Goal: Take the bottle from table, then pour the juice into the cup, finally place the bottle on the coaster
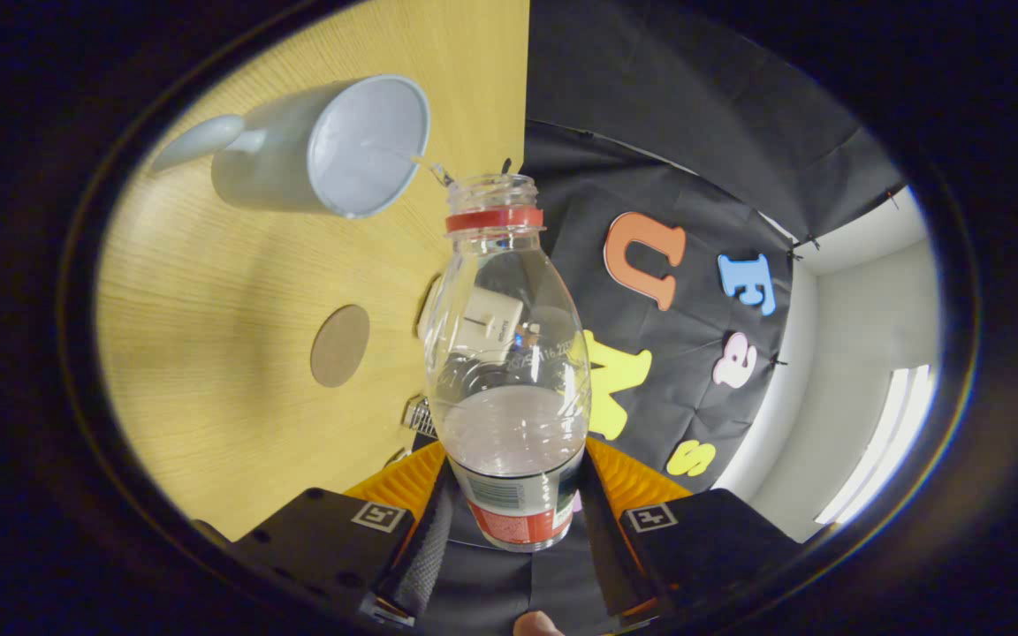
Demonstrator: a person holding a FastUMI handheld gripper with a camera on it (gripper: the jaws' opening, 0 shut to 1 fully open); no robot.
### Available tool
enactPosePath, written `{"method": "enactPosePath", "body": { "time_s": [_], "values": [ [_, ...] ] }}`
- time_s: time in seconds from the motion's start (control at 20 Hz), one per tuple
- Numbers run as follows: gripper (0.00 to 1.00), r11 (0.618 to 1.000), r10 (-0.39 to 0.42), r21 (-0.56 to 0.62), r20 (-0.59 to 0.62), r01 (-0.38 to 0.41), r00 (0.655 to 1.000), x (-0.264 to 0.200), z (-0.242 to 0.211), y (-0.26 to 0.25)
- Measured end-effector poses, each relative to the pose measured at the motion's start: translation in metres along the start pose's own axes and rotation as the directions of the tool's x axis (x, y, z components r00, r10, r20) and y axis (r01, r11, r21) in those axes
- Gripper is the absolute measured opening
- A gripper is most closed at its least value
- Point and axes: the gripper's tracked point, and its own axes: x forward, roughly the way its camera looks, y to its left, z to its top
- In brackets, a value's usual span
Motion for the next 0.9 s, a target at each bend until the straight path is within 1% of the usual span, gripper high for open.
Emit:
{"method": "enactPosePath", "body": {
  "time_s": [0.35,0.45,0.7,0.9],
  "values": [
    [0.76,1.0,-0.007,-0.022,-0.003,0.007,1.0,-0.001,-0.001,-0.008],
    [0.76,0.999,-0.013,-0.048,0.0,0.013,1.0,-0.001,-0.001,-0.012],
    [0.76,0.997,-0.036,-0.07,0.006,0.036,0.999,-0.004,0.003,-0.025],
    [0.76,0.995,-0.039,-0.09,0.003,0.04,0.999,-0.006,0.002,-0.03]
  ]
}}
